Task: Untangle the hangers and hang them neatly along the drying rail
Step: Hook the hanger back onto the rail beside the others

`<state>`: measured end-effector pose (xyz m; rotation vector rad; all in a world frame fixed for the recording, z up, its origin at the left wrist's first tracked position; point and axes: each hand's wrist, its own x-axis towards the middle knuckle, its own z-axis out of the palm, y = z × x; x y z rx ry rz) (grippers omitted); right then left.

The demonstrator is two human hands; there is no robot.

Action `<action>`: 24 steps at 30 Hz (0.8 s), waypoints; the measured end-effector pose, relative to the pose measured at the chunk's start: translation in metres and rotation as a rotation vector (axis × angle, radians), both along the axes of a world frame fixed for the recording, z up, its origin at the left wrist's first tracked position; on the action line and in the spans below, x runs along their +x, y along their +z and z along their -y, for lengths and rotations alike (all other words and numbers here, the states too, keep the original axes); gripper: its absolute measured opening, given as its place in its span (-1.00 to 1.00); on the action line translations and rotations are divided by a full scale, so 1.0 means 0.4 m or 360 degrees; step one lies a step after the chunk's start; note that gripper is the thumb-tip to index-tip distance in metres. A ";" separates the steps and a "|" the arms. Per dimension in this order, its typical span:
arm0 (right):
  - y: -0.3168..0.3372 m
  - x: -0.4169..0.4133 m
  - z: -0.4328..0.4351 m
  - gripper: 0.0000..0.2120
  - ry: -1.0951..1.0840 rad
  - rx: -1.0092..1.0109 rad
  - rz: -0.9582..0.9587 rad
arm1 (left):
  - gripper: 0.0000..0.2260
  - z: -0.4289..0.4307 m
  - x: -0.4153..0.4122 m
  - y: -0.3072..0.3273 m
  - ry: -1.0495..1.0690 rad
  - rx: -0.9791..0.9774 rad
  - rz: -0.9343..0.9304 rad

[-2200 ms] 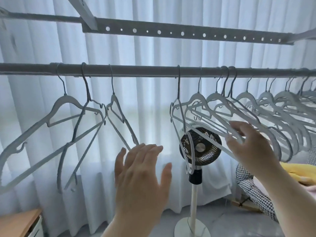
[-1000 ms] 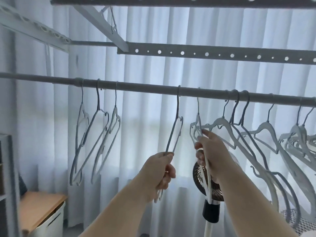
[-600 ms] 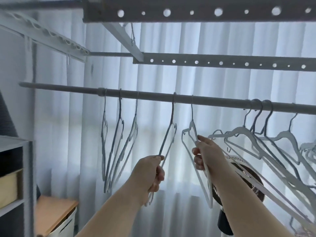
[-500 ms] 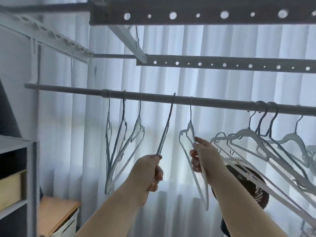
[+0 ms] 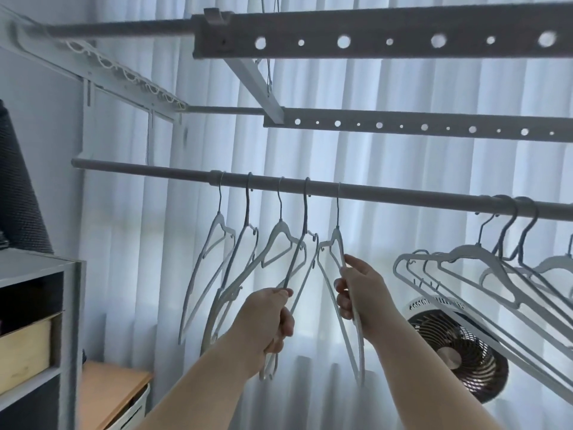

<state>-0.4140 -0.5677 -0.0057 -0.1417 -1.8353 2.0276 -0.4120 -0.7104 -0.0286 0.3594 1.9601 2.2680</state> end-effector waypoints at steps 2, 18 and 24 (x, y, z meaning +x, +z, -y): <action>0.001 -0.001 0.002 -0.61 -0.0012 0.0008 0.0005 | -0.83 0.000 -0.001 0.001 -0.0011 -0.0011 -0.0006; -0.004 0.001 -0.017 -0.62 -0.0090 -0.0019 -0.0036 | -0.85 -0.013 -0.020 0.005 -0.0047 -0.0037 -0.0049; -0.006 0.003 -0.018 -0.64 -0.0110 0.0069 -0.0032 | -0.85 -0.013 -0.016 0.008 -0.0022 -0.0134 -0.0129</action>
